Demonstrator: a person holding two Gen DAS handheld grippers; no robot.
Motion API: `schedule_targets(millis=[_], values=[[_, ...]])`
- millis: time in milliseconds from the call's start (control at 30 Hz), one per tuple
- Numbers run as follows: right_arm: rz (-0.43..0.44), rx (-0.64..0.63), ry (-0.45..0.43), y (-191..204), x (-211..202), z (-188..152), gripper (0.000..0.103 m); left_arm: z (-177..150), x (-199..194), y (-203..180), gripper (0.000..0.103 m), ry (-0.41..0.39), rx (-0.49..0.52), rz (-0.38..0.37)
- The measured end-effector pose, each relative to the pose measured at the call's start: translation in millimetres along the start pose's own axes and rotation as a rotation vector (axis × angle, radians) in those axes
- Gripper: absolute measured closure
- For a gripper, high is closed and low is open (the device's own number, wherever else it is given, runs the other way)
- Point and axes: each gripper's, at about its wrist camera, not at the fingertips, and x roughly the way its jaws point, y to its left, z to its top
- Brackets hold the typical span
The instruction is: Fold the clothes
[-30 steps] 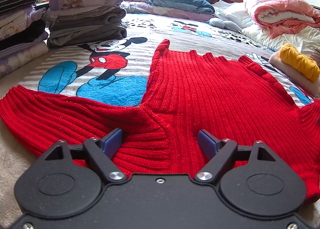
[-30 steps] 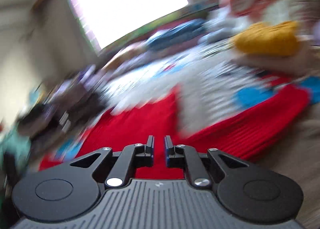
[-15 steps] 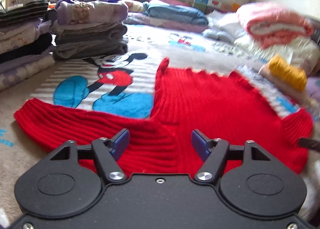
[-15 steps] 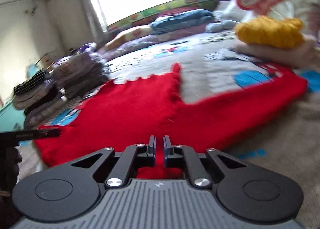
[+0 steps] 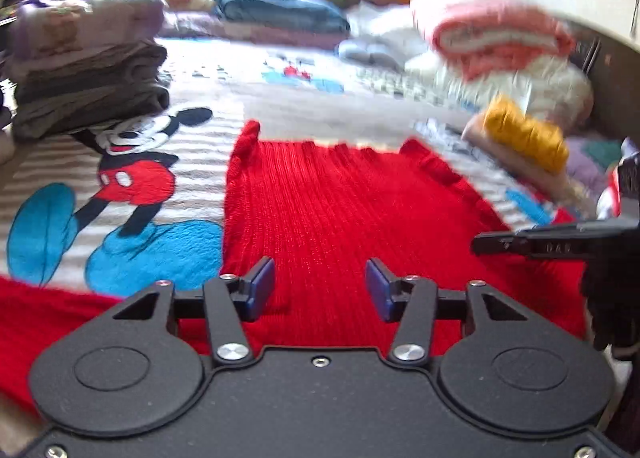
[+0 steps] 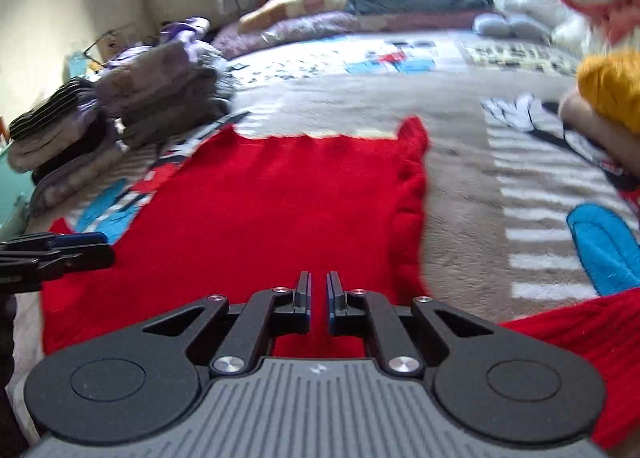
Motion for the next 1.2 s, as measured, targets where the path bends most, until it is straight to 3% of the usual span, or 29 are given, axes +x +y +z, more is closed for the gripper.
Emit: schedule_targets(millis=[67, 167, 267, 300, 433, 533, 667, 767, 1133, 1200], values=[[0.028, 0.057, -0.010, -13, -2, -3, 0.091, 10, 8, -10, 0.055, 0.024, 0.033, -0.040], [0.065, 0.050, -0.059, -8, -28, -20, 0.088, 27, 28, -51, 0.056, 0.053, 0.175, -0.108], [0.076, 0.040, -0.073, -5, -35, -46, 0.088, 34, 63, -93, 0.073, 0.113, 0.319, -0.124], [0.079, 0.030, -0.082, -5, -36, -54, 0.088, 35, 76, -106, 0.074, 0.133, 0.365, -0.126], [0.110, 0.023, -0.104, -7, -37, -60, 0.088, 40, 118, -140, 0.075, 0.202, 0.421, -0.168], [0.140, 0.034, -0.105, -10, -37, -61, 0.088, 50, 151, -159, 0.076, 0.215, 0.467, -0.117], [0.159, 0.040, -0.084, -10, -36, -61, 0.088, 78, 199, -172, 0.076, 0.222, 0.482, -0.047], [0.176, 0.064, -0.073, -12, -34, -61, 0.088, 100, 233, -168, 0.085, 0.249, 0.415, -0.006], [0.195, 0.097, -0.043, -14, -32, -60, 0.088, 148, 225, -135, 0.086, 0.257, 0.121, -0.076], [0.193, 0.093, -0.040, -13, -34, -60, 0.088, 146, 228, -138, 0.086, 0.252, 0.135, -0.044]])
